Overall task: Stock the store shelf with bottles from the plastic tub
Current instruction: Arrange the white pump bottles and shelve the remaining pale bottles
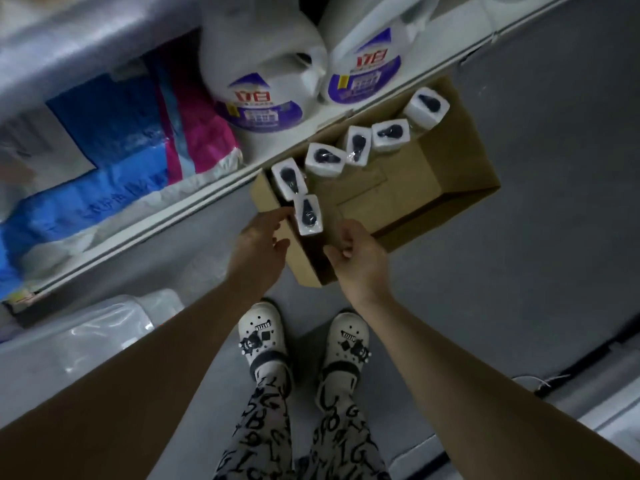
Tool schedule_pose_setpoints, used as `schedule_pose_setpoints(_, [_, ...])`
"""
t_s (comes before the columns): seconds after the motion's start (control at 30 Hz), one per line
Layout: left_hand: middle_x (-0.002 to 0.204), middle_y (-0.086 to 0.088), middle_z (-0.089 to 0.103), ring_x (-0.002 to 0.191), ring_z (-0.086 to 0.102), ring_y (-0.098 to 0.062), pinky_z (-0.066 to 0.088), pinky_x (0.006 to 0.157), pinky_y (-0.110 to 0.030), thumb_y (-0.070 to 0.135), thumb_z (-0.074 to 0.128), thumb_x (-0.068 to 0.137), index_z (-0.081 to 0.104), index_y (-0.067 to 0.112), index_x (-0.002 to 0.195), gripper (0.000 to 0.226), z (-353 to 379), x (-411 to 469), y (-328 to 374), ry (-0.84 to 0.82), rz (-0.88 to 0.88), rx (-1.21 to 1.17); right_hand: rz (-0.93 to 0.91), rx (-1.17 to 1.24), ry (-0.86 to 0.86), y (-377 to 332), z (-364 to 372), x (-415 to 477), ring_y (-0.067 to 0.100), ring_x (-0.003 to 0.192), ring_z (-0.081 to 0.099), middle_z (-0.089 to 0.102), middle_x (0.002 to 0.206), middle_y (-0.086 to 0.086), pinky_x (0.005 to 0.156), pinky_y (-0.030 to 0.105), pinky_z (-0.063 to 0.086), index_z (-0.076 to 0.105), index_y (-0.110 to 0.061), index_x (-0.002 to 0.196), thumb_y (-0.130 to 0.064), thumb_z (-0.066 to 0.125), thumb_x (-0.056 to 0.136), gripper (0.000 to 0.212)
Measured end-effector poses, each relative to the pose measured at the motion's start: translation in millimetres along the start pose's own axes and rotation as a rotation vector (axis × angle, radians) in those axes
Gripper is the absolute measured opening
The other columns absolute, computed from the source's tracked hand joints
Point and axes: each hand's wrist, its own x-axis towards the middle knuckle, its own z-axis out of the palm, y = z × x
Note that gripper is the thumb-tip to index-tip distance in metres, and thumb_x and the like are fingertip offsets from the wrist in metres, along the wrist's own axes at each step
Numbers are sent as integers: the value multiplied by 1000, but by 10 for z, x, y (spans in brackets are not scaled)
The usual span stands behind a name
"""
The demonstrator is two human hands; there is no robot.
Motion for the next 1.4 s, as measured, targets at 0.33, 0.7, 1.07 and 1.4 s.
schedule_pose_setpoints(0.33, [140,-8,55,123,56,-26,41,98,-21,-7,55,90,52,13,141,54,453,600,-432,-14,126,164,80,-28,-26,462,757,563,26,108,62,64,115,8,88,38,50,56,-9,120,-33,74,87,45])
schedule_pose_setpoints(0.7, [122,-12,66,107,64,-29,54,91,-40,-1,54,91,52,13,141,52,553,712,-554,21,122,149,82,34,34,501,955,775,21,96,59,60,109,7,76,28,44,52,-9,114,-32,80,80,50])
schedule_pose_setpoints(1.07, [127,-6,60,111,59,-19,49,91,-30,18,64,94,49,24,143,52,476,657,-207,-101,36,77,-93,180,-25,566,251,766,17,94,68,70,101,3,80,37,59,65,-13,106,-18,76,79,30])
schedule_pose_setpoints(1.4, [130,6,55,116,56,-13,49,88,-26,32,63,95,34,21,146,59,-54,385,616,-373,67,-89,100,484,-258,-138,-849,508,-1,93,67,68,101,-10,86,21,55,61,-9,120,5,71,84,40])
